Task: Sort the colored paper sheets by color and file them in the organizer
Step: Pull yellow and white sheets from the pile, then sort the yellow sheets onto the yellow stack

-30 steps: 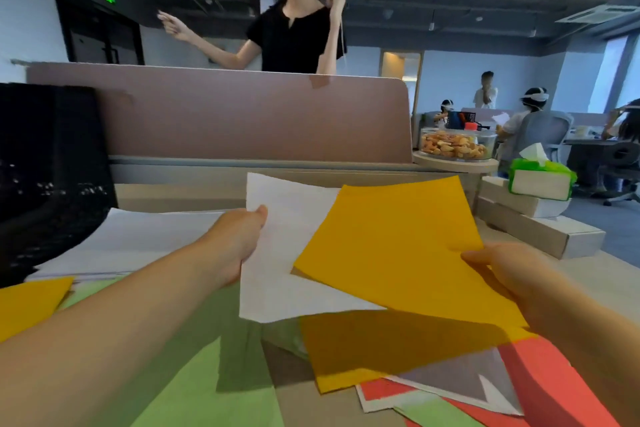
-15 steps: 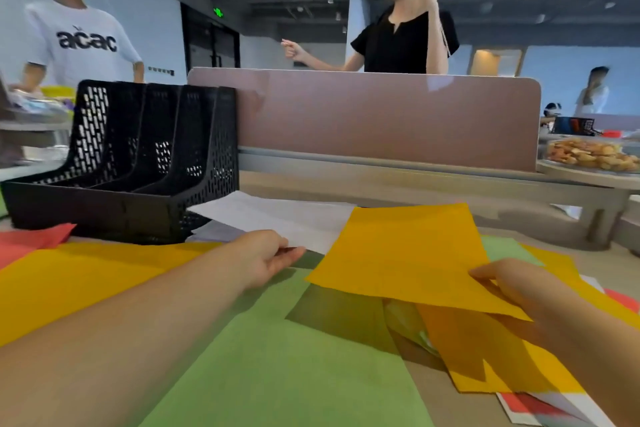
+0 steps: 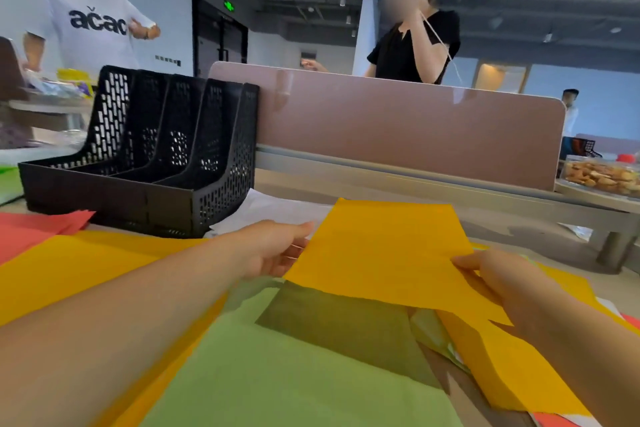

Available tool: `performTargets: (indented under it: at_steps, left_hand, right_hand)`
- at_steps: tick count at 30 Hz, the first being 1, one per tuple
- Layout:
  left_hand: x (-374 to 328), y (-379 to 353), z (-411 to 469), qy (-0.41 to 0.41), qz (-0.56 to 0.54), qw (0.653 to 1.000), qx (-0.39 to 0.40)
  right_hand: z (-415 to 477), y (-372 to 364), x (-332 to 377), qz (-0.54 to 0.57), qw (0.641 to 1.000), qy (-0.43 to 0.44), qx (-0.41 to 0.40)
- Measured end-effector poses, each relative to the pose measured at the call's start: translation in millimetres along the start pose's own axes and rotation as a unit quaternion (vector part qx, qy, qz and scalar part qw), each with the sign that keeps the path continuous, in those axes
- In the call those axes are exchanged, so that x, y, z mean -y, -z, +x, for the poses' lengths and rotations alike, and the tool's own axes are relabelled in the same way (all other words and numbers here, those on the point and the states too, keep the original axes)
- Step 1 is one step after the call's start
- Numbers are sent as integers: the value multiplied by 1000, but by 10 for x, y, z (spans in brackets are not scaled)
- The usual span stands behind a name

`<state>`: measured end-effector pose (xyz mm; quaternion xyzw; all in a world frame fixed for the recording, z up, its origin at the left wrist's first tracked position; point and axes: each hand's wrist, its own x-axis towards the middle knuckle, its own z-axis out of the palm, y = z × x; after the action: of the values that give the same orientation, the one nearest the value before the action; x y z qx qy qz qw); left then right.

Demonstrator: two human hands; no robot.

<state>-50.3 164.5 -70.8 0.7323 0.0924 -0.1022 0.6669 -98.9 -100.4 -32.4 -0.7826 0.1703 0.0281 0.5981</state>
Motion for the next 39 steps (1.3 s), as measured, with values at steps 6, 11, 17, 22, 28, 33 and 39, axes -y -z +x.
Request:
performTargets:
  at_steps: [6, 11, 17, 22, 28, 33, 39]
  left_hand:
    - [-55, 813, -715, -41, 68, 993, -89]
    - [78, 1638, -1305, 8, 103, 979, -174]
    - [511, 2302, -1785, 63, 220, 942, -247]
    - [735, 2361, -1890, 79, 322, 904, -268]
    - [675, 2133, -1782, 41, 524, 793, -307]
    - [449, 1611, -1512, -46, 534, 800, -270]
    - [274, 602, -963, -143, 507, 824, -208]
  right_hand:
    - [-211, -745, 208, 23, 994, 42, 94]
    - [-434, -1460, 224, -18, 976, 41, 215]
    - [-718, -2204, 101, -119, 930, 10, 348]
    - [-887, -2482, 60, -119, 919, -10, 376]
    - [-915, -2350, 100, -105, 922, -11, 372]
    - [-758, -1904, 23, -89, 937, -4, 337]
    - [-347, -1097, -198, -21, 981, 67, 179]
